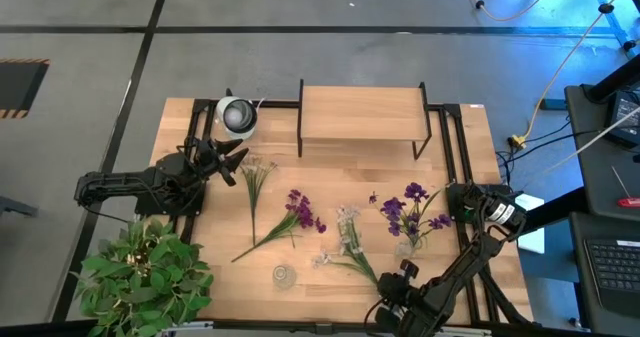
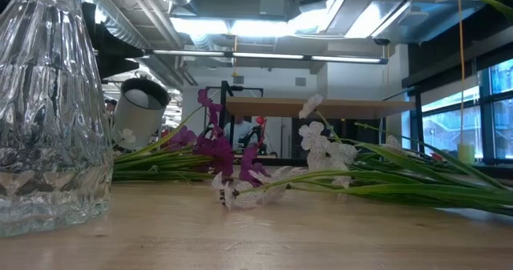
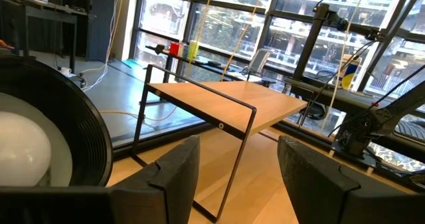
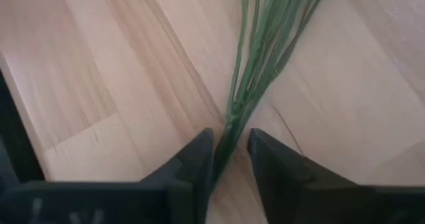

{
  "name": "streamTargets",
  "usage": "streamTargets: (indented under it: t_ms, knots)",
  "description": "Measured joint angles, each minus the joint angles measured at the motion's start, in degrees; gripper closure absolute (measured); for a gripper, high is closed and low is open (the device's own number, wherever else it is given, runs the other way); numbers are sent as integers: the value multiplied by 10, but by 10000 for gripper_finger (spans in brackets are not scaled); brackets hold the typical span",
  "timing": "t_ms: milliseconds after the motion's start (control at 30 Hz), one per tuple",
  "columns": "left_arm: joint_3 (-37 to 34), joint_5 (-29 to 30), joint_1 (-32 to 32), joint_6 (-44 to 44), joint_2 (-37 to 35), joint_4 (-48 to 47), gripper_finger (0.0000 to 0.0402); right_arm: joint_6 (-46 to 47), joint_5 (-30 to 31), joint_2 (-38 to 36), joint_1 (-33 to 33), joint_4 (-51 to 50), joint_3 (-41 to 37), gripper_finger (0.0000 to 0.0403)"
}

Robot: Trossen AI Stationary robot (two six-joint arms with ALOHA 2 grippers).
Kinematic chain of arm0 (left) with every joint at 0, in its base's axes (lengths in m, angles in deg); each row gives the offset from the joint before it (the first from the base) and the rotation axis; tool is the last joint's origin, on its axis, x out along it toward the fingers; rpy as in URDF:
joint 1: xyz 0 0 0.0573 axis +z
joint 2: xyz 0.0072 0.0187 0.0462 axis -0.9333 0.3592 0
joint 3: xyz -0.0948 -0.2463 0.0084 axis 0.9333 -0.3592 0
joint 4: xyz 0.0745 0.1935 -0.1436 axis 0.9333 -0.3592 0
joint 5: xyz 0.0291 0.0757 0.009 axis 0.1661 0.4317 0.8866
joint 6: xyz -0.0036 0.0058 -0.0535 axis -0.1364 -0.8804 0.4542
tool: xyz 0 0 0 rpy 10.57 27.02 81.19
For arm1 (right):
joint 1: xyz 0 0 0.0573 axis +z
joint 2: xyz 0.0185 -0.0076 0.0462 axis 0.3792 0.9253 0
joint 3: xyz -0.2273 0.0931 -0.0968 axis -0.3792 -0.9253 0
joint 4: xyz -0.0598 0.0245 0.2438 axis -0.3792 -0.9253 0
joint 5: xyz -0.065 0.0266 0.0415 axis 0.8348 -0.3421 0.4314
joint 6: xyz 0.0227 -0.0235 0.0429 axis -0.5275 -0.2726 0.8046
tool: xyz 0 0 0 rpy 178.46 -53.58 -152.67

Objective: Pick and place flowers into a vace then onto a shelf
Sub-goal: Put the bottom white flowers into the right transparent vase

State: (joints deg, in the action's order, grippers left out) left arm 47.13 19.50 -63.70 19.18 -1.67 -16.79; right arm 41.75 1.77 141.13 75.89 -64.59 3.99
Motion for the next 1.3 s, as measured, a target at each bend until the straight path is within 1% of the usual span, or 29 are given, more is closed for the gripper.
streamTargets:
  t_ms: [267, 300, 433, 567, 667, 867, 1067, 1167, 1300]
  knots:
    - [0, 0, 0, 0, 0, 0, 206, 1, 0, 0, 0, -3, 0, 386]
    - [0, 0, 0, 0, 0, 0, 206, 1, -3, 0, 0, -3, 0, 392]
    - [0, 1, 0, 0, 0, 0, 206, 19, -9, -2, 0, -5, 0, 394]
    - [0, 1, 0, 0, 0, 0, 206, 62, -9, -18, -1, -20, -1, 398]
    - [0, 1, 0, 0, 0, 0, 206, 109, 6, -37, -1, -83, -6, 400]
    - [0, 2, 0, -5, 0, 0, 206, 168, 114, -103, -1, -139, -4, 401]
    - [0, 2, 0, -6, 3, 0, 206, 166, 236, -178, 0, -149, -2, 402]
    - [0, 1, 0, -14, 5, 0, 206, 144, 301, -219, 0, -151, -3, 402]
    - [0, 1, 0, -20, 5, 0, 206, 74, 383, -274, 3, -142, -2, 403]
